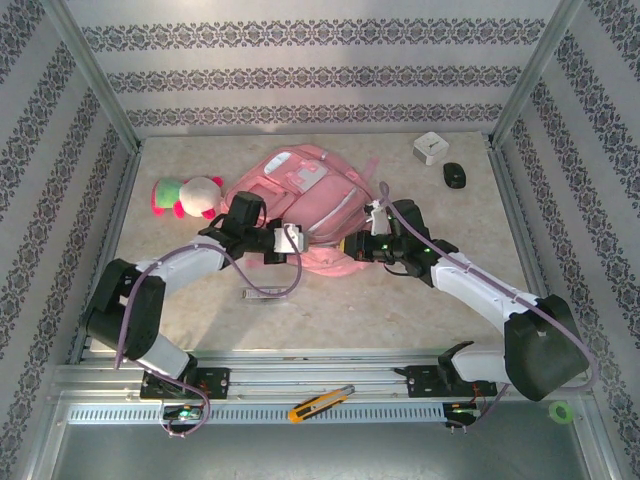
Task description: Pack the student bag
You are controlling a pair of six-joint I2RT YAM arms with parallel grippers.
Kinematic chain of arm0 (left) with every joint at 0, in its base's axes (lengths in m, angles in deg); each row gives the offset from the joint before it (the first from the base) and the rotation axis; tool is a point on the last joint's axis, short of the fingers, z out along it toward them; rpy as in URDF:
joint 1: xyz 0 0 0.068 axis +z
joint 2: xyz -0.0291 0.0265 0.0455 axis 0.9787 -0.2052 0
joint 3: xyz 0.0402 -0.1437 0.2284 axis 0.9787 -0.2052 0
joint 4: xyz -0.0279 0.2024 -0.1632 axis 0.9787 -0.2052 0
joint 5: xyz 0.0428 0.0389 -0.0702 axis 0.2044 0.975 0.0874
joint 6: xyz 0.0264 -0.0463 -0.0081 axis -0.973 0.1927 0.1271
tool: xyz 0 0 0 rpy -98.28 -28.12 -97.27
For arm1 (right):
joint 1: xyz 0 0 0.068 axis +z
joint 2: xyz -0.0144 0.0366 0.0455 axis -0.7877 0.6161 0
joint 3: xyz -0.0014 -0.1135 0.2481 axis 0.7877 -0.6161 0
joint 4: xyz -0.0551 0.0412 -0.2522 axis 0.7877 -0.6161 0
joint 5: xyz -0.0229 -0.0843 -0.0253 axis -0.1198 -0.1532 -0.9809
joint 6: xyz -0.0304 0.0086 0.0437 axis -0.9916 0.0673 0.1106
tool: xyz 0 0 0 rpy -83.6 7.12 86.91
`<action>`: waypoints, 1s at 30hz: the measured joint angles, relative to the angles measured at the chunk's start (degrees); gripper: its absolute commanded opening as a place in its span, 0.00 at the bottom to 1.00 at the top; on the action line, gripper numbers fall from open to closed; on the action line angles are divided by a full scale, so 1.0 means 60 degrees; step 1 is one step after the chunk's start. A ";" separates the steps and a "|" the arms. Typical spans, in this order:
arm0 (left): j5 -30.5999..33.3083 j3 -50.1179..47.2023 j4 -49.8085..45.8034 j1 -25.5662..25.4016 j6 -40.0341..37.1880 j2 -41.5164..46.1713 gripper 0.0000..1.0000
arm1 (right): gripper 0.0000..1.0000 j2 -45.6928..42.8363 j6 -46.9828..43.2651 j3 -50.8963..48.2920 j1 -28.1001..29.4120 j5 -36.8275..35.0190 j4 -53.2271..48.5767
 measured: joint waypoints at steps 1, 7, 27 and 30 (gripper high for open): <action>0.0011 -0.0076 -0.0084 0.0076 -0.0069 0.0149 0.00 | 0.00 0.0000 -0.0120 0.0000 -0.0015 0.0131 0.0066; 0.0186 -0.0481 -0.0448 0.0390 -0.0058 0.0801 0.43 | 0.00 0.0237 -0.0466 0.0000 0.0073 0.0627 0.0386; 0.2776 -0.0470 0.1304 -0.1683 0.2488 -0.0091 0.31 | 0.00 0.0379 -0.0550 -0.0007 0.0455 0.0372 0.0339; 0.2805 -0.0448 0.1475 -0.1683 0.2601 -0.0164 0.02 | 0.00 0.0379 -0.0550 -0.0044 0.0452 0.0255 0.0419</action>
